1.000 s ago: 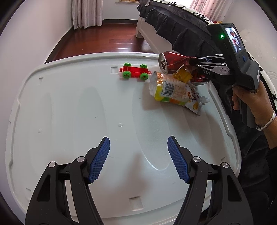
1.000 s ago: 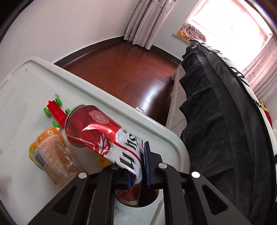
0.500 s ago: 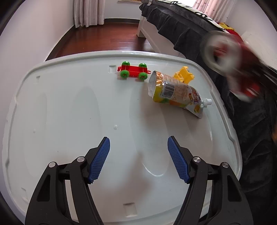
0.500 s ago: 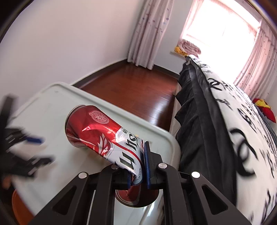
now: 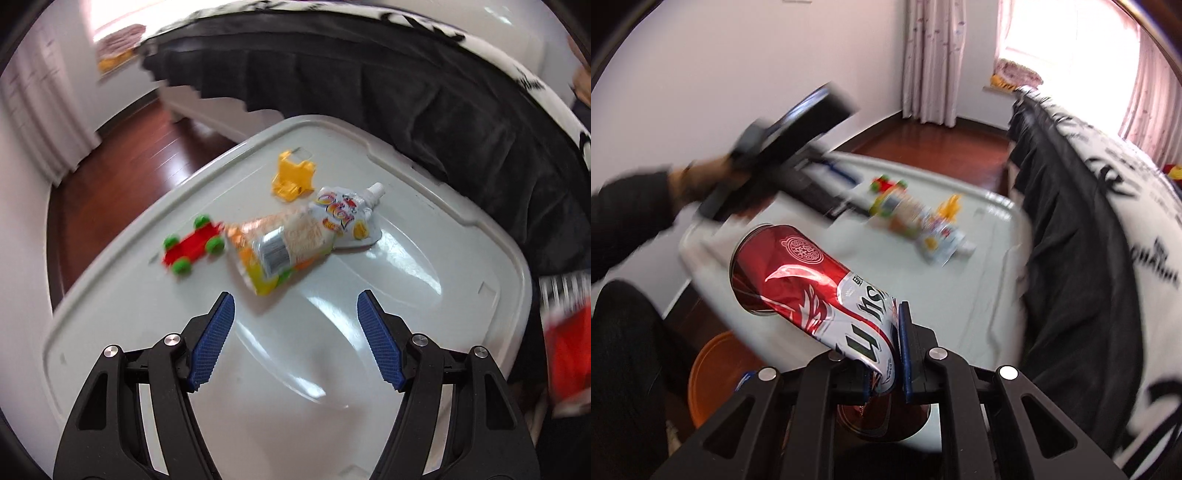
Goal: Collect trash
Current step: 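Grasp the Cici jelly pouch with the left gripper while the right holds the can, then carry both grippers over the orange bucket and open them, dropping pouch and can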
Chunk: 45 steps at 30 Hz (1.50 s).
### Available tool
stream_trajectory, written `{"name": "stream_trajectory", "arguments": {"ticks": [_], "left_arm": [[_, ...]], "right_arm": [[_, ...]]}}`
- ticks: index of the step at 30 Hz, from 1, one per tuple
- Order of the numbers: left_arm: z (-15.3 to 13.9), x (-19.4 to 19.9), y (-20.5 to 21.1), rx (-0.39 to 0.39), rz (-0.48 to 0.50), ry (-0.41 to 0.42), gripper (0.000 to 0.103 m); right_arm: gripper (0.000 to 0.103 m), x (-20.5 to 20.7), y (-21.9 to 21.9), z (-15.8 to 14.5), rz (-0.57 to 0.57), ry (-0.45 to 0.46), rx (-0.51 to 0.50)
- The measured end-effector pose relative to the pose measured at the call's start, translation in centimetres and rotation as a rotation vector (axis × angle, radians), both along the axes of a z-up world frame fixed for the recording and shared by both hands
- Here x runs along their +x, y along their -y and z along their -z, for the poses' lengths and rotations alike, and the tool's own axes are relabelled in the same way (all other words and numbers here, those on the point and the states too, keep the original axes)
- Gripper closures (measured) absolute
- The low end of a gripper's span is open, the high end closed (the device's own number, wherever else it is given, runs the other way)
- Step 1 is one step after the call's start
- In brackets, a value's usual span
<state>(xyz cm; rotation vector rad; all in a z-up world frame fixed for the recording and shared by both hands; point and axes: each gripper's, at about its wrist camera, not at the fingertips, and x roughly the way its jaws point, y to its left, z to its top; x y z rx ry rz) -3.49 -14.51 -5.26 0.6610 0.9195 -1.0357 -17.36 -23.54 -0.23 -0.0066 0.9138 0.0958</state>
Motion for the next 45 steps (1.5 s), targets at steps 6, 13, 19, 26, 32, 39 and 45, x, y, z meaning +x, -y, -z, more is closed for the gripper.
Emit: {"name": "stream_trajectory", "arguments": {"ticks": [6,13,19,26,32,39,45], "left_arm": [[1.2,0.7,4.0,0.102,0.188,-0.051,0.035],[2.6,0.8,8.5,0.248,0.342,0.007,0.035],[5.2,0.5,9.9,0.369,0.431,0.048,0.035],[5.8,0.8,10.4,0.373,0.42,0.001,0.057],[5.0,0.3,9.8,0.288,0.361,-0.036,0.07],[2.4,-0.9,7.2,0.178,0.276,-0.04,0.074],[-2.5,-3.6,-0.1,0.038,0.127,-0.061,0.074]], "right_arm": [[0.092,-0.7,-1.2,1.2,-0.03,-0.029,0.061],[0.092,-0.3,-1.8,2.8,-0.056,-0.073,0.128],[0.092,0.4,-1.7,3.1,-0.066,-0.088,0.137],[0.092,0.6,-1.6,2.9,-0.065,-0.087,0.141],[0.092,0.2,-1.6,2.8,-0.06,-0.086,0.132],[0.092,-0.7,-1.8,1.8,-0.051,-0.066,0.127],[0.091,-3.2,-2.3,0.4,-0.047,-0.052,0.134]]}}
